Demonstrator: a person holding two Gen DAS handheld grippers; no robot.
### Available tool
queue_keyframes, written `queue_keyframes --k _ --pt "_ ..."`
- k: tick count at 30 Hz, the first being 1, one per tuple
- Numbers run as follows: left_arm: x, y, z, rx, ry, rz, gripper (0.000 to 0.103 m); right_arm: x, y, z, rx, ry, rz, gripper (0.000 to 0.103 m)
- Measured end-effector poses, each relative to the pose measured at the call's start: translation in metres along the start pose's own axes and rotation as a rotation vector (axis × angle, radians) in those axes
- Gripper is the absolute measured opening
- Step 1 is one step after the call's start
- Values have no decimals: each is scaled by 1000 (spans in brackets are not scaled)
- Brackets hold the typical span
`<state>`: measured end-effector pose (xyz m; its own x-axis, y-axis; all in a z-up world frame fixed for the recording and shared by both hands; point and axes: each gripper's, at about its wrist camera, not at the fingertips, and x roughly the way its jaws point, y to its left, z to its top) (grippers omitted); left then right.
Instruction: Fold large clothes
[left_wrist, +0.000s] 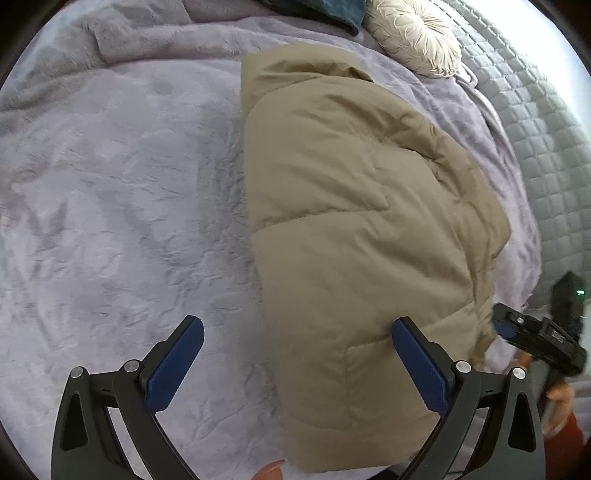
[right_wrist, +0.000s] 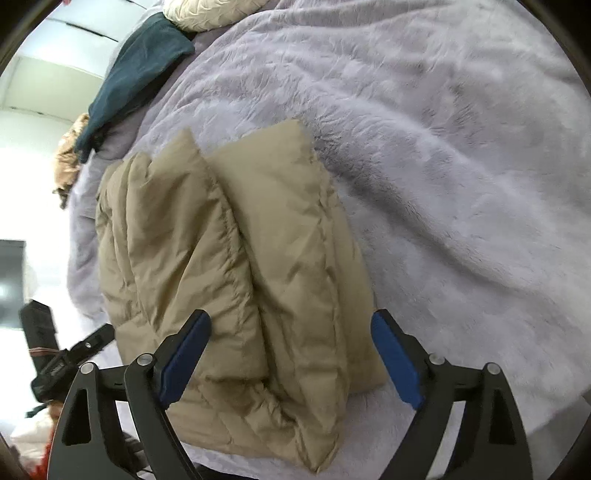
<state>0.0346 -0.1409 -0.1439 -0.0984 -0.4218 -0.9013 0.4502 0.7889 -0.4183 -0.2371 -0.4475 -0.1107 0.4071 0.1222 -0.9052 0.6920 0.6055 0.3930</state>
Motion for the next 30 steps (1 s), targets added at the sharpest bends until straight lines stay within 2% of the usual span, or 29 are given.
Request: queue_keyframes --k 4,5,7,11,17,21,27,29,30 --pt "8 10 6 -29 16 -105 102 6 -16 14 1 -6 66 94" --pt "10 13 8 -33 19 -132 102 9 -19 17 2 -1 83 103" --pt "13 16 12 -40 22 -159 102 15 -24 23 -8 8 122 103" --pt "22 22 22 -67 14 -242 102 37 -29 36 -38 97 198 103" --pt "52 17 33 -9 57 -368 102 74 -26 57 -82 213 323 103" --pt "68 24 38 -19 61 -435 102 96 -18 66 -113 235 419 103" --pt "86 40 31 -115 64 -507 103 114 -6 70 -86 246 428 103" --pt "88 37 31 -126 66 -501 103 110 -2 70 -76 239 403 102" --pt "87 34 30 -121 62 -491 102 109 3 70 -73 240 390 97"
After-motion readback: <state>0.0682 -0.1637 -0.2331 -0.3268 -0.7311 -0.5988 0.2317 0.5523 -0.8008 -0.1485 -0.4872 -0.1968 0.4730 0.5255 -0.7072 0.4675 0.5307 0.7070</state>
